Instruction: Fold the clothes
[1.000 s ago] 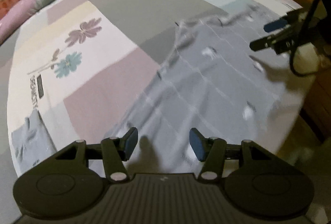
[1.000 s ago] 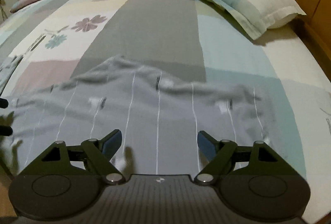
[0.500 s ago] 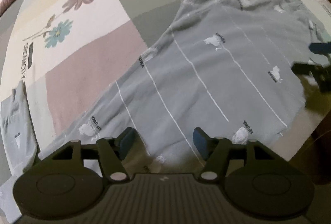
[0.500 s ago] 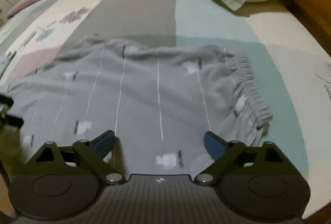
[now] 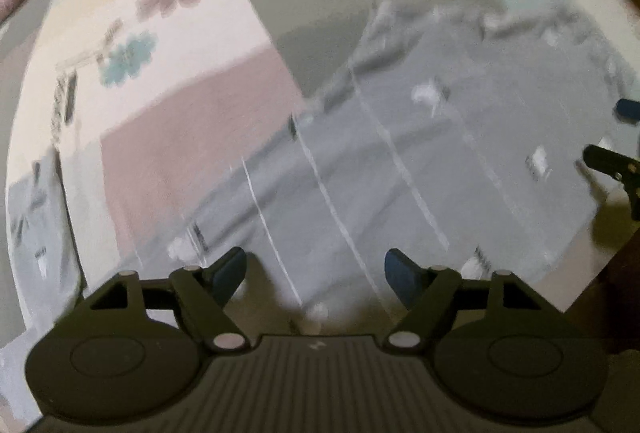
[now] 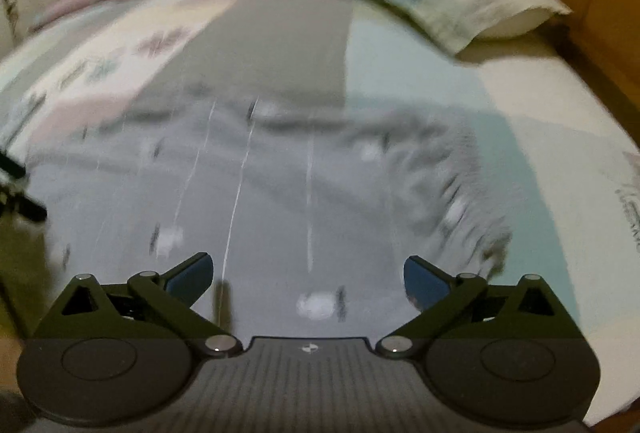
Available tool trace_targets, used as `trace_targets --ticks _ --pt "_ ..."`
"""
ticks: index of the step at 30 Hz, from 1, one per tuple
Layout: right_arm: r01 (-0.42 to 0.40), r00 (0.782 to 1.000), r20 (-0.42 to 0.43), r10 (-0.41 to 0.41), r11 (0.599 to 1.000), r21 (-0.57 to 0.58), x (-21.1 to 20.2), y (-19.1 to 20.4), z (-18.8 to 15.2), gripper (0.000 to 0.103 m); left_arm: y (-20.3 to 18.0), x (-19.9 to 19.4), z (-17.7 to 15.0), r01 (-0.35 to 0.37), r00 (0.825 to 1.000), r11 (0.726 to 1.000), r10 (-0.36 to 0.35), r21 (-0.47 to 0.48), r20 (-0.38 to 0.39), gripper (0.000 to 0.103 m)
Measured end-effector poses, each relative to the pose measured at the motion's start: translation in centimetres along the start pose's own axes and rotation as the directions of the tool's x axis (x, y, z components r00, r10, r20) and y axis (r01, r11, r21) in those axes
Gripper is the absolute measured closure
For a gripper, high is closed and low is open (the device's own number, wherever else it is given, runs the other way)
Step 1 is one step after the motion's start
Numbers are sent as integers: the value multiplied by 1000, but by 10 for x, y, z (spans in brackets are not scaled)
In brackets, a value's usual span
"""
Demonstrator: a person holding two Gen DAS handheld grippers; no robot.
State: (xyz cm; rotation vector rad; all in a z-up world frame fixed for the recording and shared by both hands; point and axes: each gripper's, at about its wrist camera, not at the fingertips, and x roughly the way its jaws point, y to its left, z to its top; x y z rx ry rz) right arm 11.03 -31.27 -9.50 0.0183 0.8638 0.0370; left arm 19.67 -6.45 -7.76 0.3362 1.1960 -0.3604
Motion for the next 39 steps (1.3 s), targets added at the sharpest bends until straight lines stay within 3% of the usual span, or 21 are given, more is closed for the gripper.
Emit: trace_targets --ticks 5,11,14,24,27,31,33,34,35,36,39 --pt "68 996 -63 -70 997 -28 27 5 10 0 18 9 -21 24 998 1000 -23 -12 60 25" --pt "81 997 14 -81 997 -11 29 5 -6 0 29 5 -38 84 987 996 -84 7 138 25" --pt "90 996 9 -90 996 -3 29 8 -5 0 31 6 -42 97 982 995 -97 9 162 23" --pt "153 988 -13 -152 987 48 29 15 -3 0 25 6 -53 70 971 997 -76 34 226 19" --pt "173 985 1 -173 982 72 27 17 -6 0 25 7 -59 68 961 997 -77 40 267 18" --pt "195 980 12 -197 977 89 23 22 -9 0 24 4 -80 60 930 998 -68 33 362 18" --pt "165 985 39 -169 982 94 13 25 -12 0 25 -1 -92 56 909 998 -57 15 413 19" --pt "139 984 102 -149 986 95 2 29 -16 0 25 -4 -97 45 899 999 -44 8 435 19" --pt "113 978 166 -127 989 94 -10 33 -19 0 24 -6 -101 29 896 1000 -25 0 444 19" --pt "87 969 223 -106 992 92 -21 38 -22 0 21 -6 -104 0 905 1000 5 -13 424 19" --pt "-26 985 174 13 997 72 -17 58 -17 0 16 -5 -113 -3 903 997 35 -76 428 18"
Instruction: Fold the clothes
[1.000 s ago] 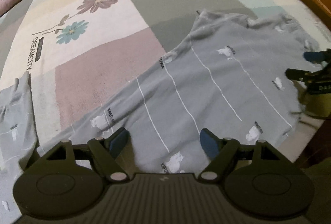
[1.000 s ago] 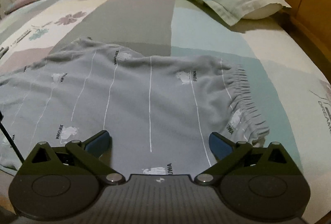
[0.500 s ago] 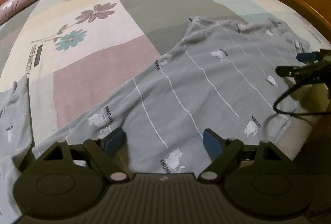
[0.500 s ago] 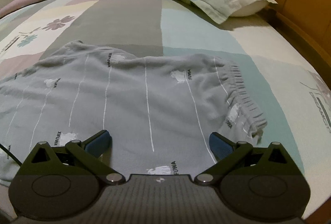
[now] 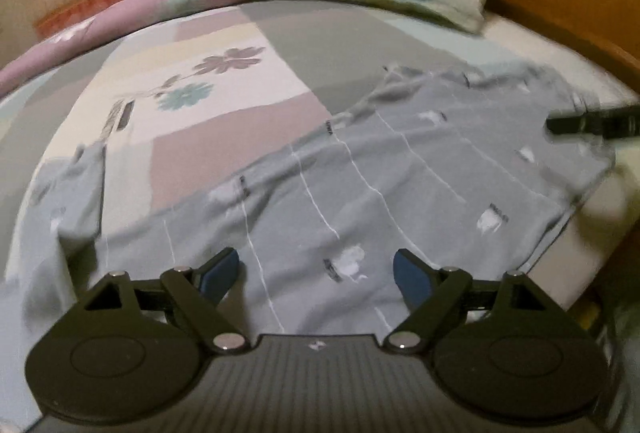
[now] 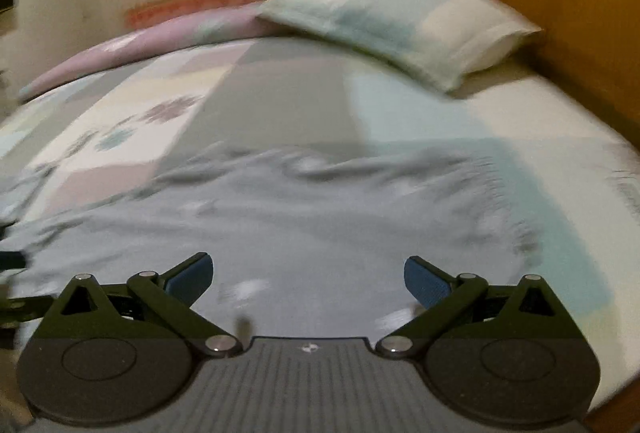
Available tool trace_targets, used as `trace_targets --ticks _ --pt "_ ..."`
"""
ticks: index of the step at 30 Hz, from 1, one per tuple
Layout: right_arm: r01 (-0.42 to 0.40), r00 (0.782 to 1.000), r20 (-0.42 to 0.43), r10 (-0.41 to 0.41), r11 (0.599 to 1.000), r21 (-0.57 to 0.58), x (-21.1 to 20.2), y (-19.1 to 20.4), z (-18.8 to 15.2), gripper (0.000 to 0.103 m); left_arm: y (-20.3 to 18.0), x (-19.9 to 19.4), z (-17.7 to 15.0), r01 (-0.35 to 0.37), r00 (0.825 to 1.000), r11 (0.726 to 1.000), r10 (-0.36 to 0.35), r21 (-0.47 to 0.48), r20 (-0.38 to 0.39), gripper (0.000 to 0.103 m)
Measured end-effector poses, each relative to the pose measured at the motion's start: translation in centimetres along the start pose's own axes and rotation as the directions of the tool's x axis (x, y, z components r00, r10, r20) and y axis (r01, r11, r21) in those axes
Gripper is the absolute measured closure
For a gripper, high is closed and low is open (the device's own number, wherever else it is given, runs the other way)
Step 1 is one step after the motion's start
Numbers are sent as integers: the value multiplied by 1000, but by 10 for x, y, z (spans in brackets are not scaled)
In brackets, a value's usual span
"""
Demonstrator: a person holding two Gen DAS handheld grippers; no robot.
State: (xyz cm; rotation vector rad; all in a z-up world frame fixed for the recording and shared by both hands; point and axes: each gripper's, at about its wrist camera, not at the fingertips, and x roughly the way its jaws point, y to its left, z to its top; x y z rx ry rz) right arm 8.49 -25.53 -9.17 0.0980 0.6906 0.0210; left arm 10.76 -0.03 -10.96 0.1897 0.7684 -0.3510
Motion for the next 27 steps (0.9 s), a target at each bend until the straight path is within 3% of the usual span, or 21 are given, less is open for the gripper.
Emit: trace_targets --ticks 1,3,9,14,18,20,22,24,27 --pt "-20 1000 1 20 999 -33 6 8 -3 0 -3 0 -3 -13 1000 1000 13 7 13 17" --pt "9 999 -50 -14 995 -95 23 25 -14 0 -2 -1 -7 -28 999 999 29 -39 23 16" --pt "11 1000 13 -9 996 -91 10 23 -45 0 -12 -15 -17 -72 997 997 71 -41 -15 16" --pt "25 999 -25 -28 995 -101 1 25 -46 0 -14 -17 -24 -63 998 998 63 -21 2 16" --pt "78 995 -46 -83 992 -96 -10 32 -47 0 -8 -27 -30 -7 1000 999 8 -42 11 16" --pt "73 997 3 -73 992 -106 -18 41 -41 0 -4 -34 -29 49 998 998 -47 -46 38 16" --pt "59 998 38 -55 989 -136 -16 55 -35 0 0 -33 -25 27 996 999 -24 -39 83 16" --pt "51 998 35 -46 984 -170 -5 71 -31 0 3 -24 -23 -22 997 999 25 -30 74 16" --pt "19 1000 -18 -22 985 -173 5 81 -46 0 6 -20 -35 -4 999 1000 6 -27 54 14"
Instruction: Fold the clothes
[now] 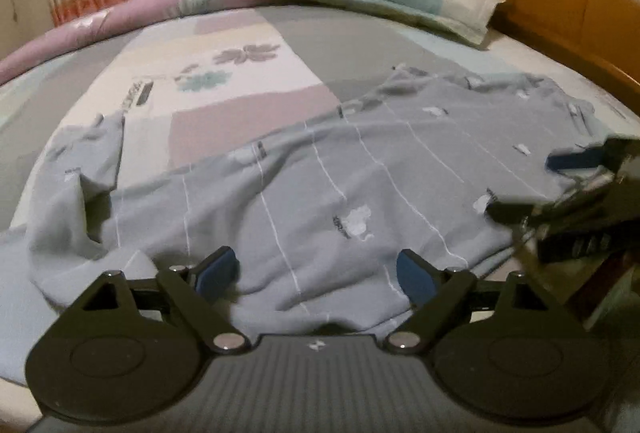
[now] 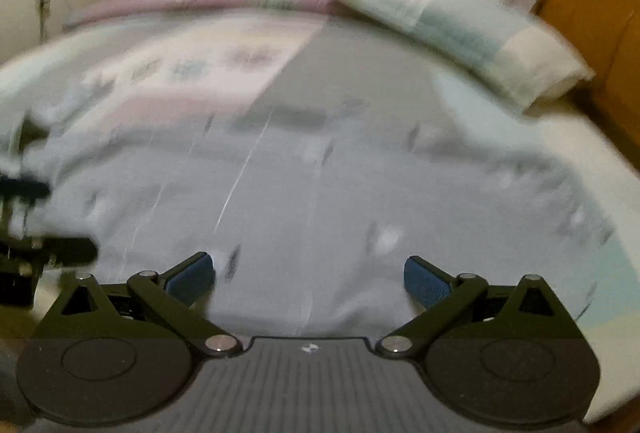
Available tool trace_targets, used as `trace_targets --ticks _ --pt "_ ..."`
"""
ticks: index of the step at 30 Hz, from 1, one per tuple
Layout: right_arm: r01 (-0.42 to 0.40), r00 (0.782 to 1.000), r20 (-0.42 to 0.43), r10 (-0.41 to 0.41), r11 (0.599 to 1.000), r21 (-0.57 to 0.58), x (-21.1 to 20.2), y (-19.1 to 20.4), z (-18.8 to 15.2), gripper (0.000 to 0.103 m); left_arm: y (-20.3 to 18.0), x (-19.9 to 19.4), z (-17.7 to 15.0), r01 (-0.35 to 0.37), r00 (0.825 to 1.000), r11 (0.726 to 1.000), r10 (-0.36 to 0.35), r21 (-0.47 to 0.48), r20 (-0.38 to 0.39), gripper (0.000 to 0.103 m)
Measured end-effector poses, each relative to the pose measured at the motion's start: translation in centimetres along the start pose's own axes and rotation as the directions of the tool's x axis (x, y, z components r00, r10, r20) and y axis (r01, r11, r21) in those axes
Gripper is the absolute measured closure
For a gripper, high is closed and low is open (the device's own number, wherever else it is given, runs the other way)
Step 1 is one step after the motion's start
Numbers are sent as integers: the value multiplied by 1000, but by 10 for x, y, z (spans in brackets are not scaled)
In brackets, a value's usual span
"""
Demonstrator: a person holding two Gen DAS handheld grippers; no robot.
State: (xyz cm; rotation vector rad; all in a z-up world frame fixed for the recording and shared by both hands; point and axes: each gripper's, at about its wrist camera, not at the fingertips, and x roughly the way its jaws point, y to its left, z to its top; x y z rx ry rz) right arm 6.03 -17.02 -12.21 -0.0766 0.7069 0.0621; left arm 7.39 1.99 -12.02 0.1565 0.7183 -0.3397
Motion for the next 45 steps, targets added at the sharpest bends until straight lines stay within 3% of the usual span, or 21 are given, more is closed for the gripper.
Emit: trace_targets --ticks 2,6,9,14,18,20,23,26,30,34,36,41,45 --pt "-9 1000 8 9 1000 11 -9 2 -15 0 -3 -6 -5 -4 1000 1000 4 7 1 15" --pt "-4 997 -71 5 1000 10 -27 -3 -17 0 -2 -19 0 34 999 999 -34 22 12 14" --pt "30 999 30 -30 1000 -4 -44 -17 -8 0 -1 -20 13 55 997 998 -56 11 48 14" --pt "68 995 72 -75 994 86 -21 -88 16 0 -21 4 39 96 993 991 -101 91 53 14" --pt "137 990 -56 -130 978 156 12 -145 5 0 -40 29 31 141 990 978 -143 151 -2 13" --pt "134 991 -26 -131 977 165 4 -159 -9 0 -39 26 22 144 988 977 -151 155 30 13" --pt "173 985 -57 -165 969 178 -8 -157 -6 0 -33 18 24 184 982 975 -188 125 19 13" --pt "158 987 19 -162 977 146 -12 -148 19 0 -25 16 24 229 973 970 -231 86 8 13" --pt "133 990 18 -139 974 184 33 -153 64 0 -28 17 19 217 975 971 -220 104 17 13" --pt "232 971 -114 -209 937 260 97 -163 82 0 -30 16 14 204 977 970 -210 133 35 13" --pt "264 964 -106 -244 925 272 111 -164 85 0 -30 15 12 202 977 969 -209 145 39 13" --pt "276 959 -137 -246 920 279 104 -161 93 0 -25 12 13 211 975 969 -218 129 34 13" --pt "234 970 -119 -212 945 229 75 -139 86 0 -23 9 12 220 974 968 -225 120 27 13"
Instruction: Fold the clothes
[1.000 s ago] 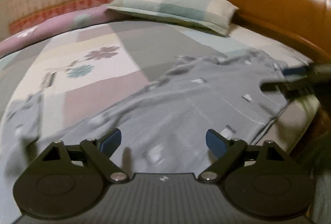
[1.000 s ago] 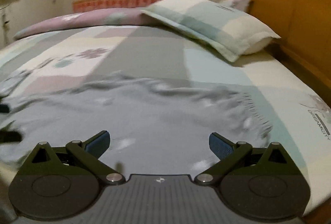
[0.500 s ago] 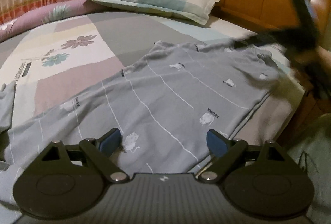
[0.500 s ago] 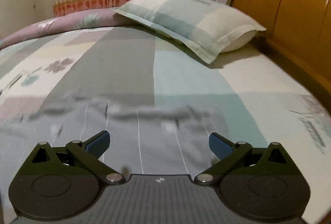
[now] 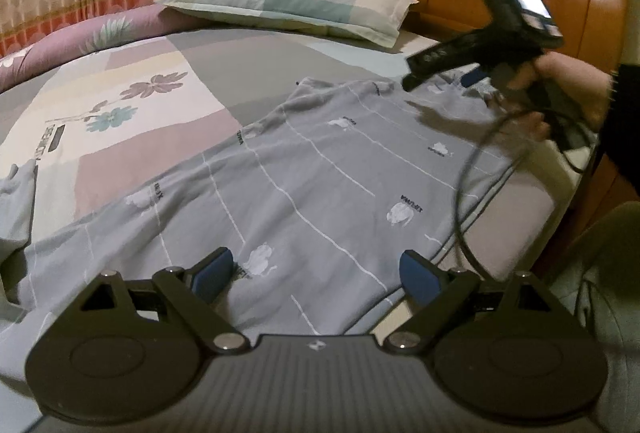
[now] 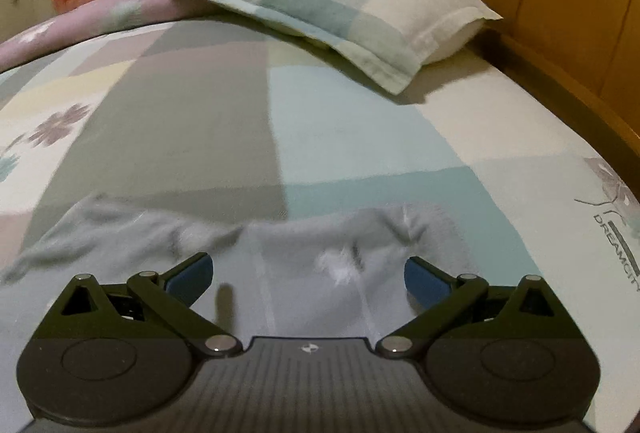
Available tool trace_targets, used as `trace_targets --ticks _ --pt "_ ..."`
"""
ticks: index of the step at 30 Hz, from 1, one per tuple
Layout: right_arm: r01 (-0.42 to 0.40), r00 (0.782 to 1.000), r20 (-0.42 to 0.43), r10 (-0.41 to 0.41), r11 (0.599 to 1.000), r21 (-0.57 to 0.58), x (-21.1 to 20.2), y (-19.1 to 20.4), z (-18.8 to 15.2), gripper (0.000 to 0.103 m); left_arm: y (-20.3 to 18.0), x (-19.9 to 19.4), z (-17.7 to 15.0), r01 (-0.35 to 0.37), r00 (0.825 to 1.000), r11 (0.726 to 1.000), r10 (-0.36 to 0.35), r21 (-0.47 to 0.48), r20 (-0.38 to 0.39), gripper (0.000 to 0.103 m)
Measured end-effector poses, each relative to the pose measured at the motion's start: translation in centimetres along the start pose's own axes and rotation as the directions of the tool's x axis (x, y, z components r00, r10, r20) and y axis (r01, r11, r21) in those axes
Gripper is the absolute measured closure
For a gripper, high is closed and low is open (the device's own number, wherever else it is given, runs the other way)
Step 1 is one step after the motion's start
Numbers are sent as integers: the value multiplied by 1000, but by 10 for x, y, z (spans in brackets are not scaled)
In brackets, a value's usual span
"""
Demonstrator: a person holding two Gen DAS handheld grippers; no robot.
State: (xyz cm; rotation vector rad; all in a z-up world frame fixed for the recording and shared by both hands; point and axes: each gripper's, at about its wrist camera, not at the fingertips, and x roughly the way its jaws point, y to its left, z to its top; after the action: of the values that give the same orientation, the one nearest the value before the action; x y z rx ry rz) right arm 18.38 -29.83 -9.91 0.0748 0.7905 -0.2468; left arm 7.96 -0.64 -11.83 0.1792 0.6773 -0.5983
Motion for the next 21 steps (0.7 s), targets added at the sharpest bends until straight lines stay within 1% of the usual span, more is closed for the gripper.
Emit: trace_targets --ticks 3,6,8,9,11,13,14,15,18,21 --pt "-48 995 -86 48 999 5 -5 -2 -22 0 -1 -2 0 -1 1000 1000 1 -2 -8 12" --pt "-34 996 -79 31 999 -34 -18 0 -44 0 2 -3 1 10 1000 1000 -10 -27 -9 12" --pt "-32 997 -70 33 999 7 -34 0 -53 0 6 -5 1 20 1000 998 -21 -52 -5 12" --pt "-58 997 -50 58 998 10 -46 3 -60 0 7 -6 1 21 1000 998 -21 -62 -3 12" --pt "-100 995 -32 99 994 -35 -59 13 -73 0 9 -8 2 13 1000 997 -13 -80 -1 12" --pt "-91 995 -61 85 990 -109 -61 26 -89 0 10 -5 2 13 1000 996 -14 -89 -13 12" --pt "-75 997 -24 72 991 -109 -65 28 -96 0 10 -5 2 12 1000 996 -14 -87 -18 12" --pt "-72 997 -15 71 994 -88 -68 28 -99 0 9 -4 2 11 1000 996 -13 -84 -24 12" --pt "-71 996 -54 71 997 8 -72 23 -98 0 6 -7 2 31 998 996 -34 -83 -43 12" --pt "-79 994 -74 77 997 -23 -80 31 -100 0 7 -9 0 47 997 994 -52 -94 -52 11"
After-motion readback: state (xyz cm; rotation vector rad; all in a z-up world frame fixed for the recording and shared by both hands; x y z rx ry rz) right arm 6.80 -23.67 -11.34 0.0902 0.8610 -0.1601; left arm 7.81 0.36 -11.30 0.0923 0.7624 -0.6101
